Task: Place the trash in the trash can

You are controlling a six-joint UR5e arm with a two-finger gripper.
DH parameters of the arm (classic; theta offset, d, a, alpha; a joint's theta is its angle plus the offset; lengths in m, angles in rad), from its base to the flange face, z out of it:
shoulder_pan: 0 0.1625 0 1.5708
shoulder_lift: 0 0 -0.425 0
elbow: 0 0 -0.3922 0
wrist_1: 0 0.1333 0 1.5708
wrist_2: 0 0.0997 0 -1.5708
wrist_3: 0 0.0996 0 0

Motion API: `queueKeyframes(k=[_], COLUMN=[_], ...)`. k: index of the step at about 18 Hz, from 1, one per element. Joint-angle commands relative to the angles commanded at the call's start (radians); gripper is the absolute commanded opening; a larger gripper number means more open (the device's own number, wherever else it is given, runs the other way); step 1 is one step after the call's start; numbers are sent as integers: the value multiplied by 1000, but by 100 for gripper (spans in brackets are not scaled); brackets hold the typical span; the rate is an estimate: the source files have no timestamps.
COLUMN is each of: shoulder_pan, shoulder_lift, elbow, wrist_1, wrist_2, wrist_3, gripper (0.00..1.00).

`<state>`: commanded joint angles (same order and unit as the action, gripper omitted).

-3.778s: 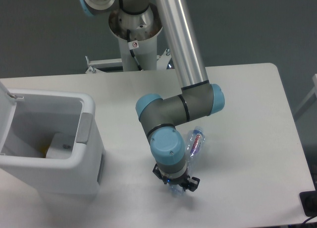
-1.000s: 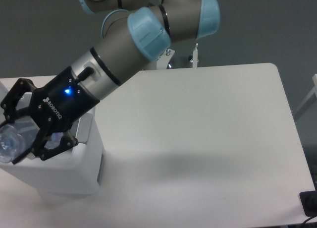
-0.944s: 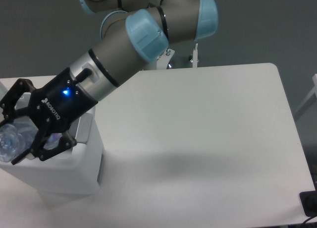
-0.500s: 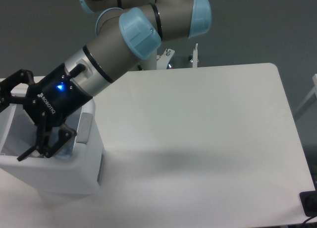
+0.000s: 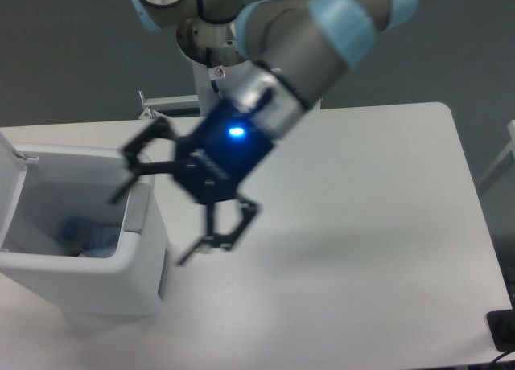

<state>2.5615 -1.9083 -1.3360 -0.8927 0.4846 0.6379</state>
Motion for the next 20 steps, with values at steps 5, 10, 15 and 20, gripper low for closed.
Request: queueKeyframes(k=[5, 10, 15, 20], shoulder_pan=[69, 83, 98, 108], shoulder_lift=[-15, -34, -75, -95], elbow=[-23, -75, -141, -155], wrist_1=[-5, -38, -51, -61], wrist_2=[297, 579, 929, 1035], wrist_3=[124, 268, 497, 514], gripper=[100, 100, 100, 100])
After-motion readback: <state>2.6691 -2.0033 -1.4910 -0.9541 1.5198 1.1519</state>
